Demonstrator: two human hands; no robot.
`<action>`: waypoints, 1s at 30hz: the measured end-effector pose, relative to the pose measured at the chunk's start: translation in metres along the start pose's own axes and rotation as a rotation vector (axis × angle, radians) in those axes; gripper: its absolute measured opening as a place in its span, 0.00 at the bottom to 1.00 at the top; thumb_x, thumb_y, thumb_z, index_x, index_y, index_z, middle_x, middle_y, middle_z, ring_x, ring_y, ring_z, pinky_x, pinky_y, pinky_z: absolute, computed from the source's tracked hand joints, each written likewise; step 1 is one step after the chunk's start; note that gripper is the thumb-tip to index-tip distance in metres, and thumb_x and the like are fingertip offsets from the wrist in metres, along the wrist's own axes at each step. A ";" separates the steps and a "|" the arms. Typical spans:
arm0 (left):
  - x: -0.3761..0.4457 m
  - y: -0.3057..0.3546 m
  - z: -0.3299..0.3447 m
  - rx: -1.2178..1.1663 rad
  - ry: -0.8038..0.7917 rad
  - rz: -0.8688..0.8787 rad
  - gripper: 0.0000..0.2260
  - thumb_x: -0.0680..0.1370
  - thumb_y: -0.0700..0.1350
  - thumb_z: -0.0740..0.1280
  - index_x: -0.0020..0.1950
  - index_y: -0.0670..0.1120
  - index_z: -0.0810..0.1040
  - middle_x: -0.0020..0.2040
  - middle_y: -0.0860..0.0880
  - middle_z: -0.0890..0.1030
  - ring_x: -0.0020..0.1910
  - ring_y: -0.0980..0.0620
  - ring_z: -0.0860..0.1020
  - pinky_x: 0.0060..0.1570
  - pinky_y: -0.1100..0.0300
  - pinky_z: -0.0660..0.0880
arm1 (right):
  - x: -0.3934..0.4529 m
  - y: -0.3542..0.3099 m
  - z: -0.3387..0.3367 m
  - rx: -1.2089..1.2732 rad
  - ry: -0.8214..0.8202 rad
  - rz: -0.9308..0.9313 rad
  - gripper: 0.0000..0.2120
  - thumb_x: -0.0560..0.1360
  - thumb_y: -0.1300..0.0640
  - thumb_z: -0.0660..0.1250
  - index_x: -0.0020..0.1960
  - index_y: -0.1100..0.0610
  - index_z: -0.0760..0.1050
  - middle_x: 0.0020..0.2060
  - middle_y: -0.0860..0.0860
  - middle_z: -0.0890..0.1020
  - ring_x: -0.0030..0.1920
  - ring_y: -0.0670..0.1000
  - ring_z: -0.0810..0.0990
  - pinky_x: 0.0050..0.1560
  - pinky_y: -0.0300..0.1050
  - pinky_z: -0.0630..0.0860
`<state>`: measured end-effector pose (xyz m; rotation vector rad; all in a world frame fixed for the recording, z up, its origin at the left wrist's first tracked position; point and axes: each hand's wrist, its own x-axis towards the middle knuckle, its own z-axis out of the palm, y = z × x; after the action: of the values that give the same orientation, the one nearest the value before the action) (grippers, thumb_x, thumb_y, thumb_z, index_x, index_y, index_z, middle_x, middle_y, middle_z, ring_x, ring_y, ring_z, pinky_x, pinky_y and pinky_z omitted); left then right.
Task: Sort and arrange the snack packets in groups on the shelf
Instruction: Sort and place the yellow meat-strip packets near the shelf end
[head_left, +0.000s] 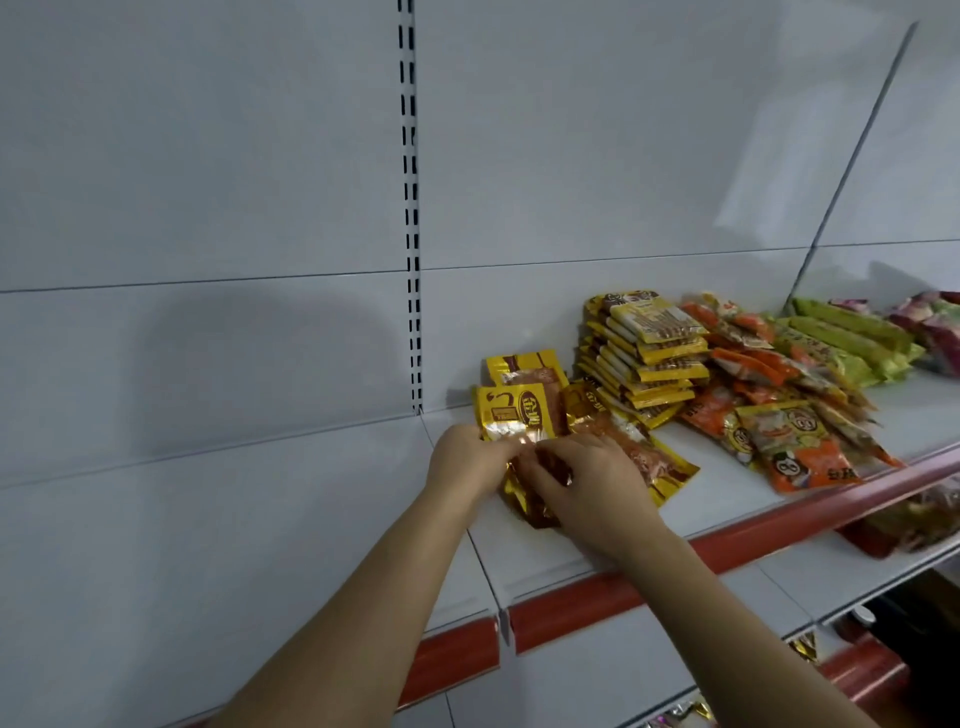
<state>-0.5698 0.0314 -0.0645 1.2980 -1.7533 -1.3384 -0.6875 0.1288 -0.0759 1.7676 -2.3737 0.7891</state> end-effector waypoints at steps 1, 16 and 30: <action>-0.001 0.000 0.000 0.001 0.000 0.017 0.09 0.78 0.50 0.73 0.46 0.44 0.84 0.36 0.47 0.81 0.37 0.45 0.78 0.42 0.53 0.74 | 0.001 0.002 -0.001 0.023 0.048 -0.039 0.14 0.79 0.44 0.64 0.57 0.51 0.82 0.49 0.49 0.83 0.52 0.54 0.78 0.52 0.51 0.77; -0.005 -0.014 -0.033 -0.061 0.126 0.032 0.12 0.86 0.46 0.56 0.64 0.50 0.77 0.58 0.48 0.82 0.57 0.46 0.80 0.61 0.43 0.78 | 0.006 0.008 -0.024 -0.422 0.073 0.253 0.09 0.77 0.61 0.59 0.48 0.53 0.77 0.40 0.51 0.82 0.39 0.55 0.74 0.40 0.46 0.65; -0.039 -0.026 -0.065 -0.111 0.175 0.001 0.13 0.87 0.47 0.56 0.62 0.48 0.78 0.56 0.47 0.83 0.55 0.46 0.81 0.59 0.43 0.80 | -0.009 -0.006 -0.003 -0.112 0.251 0.191 0.13 0.80 0.47 0.62 0.44 0.56 0.76 0.43 0.53 0.79 0.44 0.58 0.76 0.40 0.52 0.76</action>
<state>-0.4903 0.0426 -0.0628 1.3105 -1.5398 -1.2631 -0.6796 0.1369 -0.0742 1.3286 -2.3868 0.8266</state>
